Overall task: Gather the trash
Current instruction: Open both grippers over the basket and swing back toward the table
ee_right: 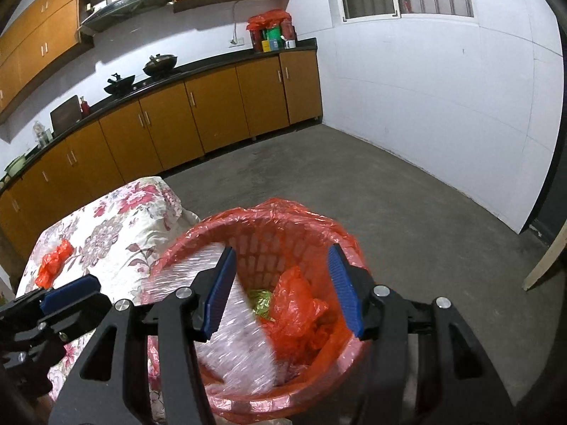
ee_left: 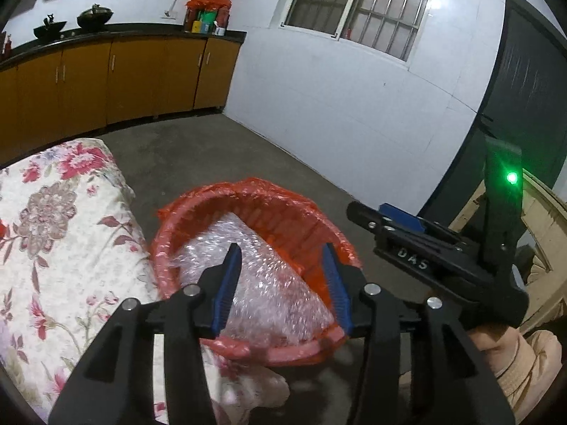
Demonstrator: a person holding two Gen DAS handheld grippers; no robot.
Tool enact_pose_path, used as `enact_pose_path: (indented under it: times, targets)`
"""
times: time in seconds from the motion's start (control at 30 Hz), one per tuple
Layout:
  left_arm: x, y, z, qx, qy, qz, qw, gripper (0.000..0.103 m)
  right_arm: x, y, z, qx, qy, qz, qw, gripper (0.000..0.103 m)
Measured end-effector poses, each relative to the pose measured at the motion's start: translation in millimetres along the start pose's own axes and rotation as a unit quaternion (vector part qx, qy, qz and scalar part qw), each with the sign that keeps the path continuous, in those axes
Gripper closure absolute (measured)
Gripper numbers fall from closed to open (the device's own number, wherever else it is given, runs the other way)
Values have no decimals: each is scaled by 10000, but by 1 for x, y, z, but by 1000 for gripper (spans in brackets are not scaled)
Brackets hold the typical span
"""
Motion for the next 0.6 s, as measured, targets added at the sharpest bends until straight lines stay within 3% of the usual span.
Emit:
enact_pose_path:
  times: [0.2, 0.33, 0.47, 0.6]
  targets:
    - [-29, 19, 2, 193, 184, -541, 9982, 45, -13, 1, 0, 34, 181, -29, 9998, 48]
    - [-60, 36, 9, 243, 333, -974, 9944, 41, -30, 1, -1, 88, 317, -90, 9994, 38]
    - [-92, 55, 17, 290, 438, -1452, 9880, 38, -51, 0, 0, 145, 473, -208, 9986, 31]
    - [-135, 85, 30, 386, 638, -2052, 9759, 35, -83, -3, 0, 143, 672, -424, 9967, 28]
Point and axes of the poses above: each gripper's, at about its wrist camera, not at the fingertips, and y roughly against the way its jaws point, x to its right, z to its underside, the point moved 3 cm from there along -y, roughly the way its jaws point, and after that the axes turned 1 degree about -x, right-handed, at the moved point
